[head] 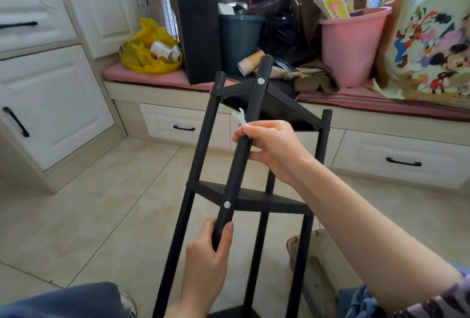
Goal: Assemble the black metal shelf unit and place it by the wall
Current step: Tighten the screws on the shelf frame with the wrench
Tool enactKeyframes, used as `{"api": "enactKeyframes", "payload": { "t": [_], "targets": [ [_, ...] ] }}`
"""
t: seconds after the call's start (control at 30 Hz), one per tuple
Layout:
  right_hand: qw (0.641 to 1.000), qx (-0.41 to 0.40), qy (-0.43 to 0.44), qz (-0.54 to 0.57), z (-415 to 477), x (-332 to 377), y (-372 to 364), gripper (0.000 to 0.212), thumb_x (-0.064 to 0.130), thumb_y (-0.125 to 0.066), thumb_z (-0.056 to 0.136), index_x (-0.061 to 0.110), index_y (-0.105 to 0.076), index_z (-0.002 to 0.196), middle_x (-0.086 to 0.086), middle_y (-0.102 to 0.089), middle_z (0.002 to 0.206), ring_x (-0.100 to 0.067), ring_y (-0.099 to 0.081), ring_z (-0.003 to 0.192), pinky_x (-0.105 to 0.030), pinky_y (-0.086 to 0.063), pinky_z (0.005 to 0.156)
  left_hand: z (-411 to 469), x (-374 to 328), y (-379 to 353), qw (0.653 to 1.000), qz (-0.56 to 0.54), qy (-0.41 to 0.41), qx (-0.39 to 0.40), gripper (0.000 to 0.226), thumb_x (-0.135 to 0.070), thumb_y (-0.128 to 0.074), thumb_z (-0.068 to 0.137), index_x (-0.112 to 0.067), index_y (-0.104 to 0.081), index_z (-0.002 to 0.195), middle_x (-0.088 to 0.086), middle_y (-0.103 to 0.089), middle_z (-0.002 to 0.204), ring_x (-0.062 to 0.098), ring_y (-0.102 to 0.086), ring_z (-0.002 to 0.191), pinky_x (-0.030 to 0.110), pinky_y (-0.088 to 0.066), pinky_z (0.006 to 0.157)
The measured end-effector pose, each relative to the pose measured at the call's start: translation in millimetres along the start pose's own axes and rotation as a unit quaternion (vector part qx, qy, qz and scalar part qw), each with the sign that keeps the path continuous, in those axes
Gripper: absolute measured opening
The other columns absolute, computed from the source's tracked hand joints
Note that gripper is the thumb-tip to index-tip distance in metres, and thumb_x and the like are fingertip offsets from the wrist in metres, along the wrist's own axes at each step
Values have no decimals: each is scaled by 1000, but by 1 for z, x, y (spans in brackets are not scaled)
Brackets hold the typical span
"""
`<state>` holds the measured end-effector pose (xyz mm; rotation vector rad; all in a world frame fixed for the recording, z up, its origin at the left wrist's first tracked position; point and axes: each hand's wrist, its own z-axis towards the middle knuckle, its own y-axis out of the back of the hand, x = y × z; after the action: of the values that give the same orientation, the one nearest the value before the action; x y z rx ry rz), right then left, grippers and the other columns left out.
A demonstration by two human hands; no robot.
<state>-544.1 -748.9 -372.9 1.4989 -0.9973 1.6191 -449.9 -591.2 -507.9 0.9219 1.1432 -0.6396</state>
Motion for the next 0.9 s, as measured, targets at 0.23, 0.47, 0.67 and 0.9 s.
{"api": "enactKeyframes", "payload": {
  "t": [0.23, 0.47, 0.67, 0.9],
  "targets": [
    [997, 43, 49, -49, -16, 11, -8, 15, 11, -65, 92, 8, -78, 87, -5, -74, 104, -16, -67, 107, -33, -57, 91, 6, -15, 13, 976, 184, -79, -83, 27, -59, -43, 91, -35, -44, 78, -9, -50, 63, 10, -55, 60, 21, -44, 48],
    [981, 69, 105, -146, -33, 15, -20, 17, 16, -68, 90, 18, -81, 80, 1, -68, 100, -4, -62, 104, -23, -47, 95, 31, -61, 11, 987, 89, -92, -96, 30, -36, -74, 87, -38, -45, 95, -13, -55, 94, 5, -56, 90, 10, -45, 71],
    [968, 102, 137, -186, -44, 23, -25, 20, 12, -63, 93, 13, -79, 81, 7, -70, 79, -6, -66, 81, -17, -53, 75, 50, -86, 3, 993, -58, -64, -86, 25, -15, -67, 95, -30, -53, 109, -11, -63, 84, 15, -68, 65, 27, -57, 61],
    [987, 44, 118, -101, -45, 30, -18, 26, 14, -60, 93, 13, -75, 72, 8, -75, 88, 4, -66, 92, -12, -46, 79, 67, -88, 12, 992, -74, -88, -56, 9, -36, -64, 96, -30, -57, 98, -12, -48, 62, 14, -47, 56, 32, -40, 54]
  ]
}}
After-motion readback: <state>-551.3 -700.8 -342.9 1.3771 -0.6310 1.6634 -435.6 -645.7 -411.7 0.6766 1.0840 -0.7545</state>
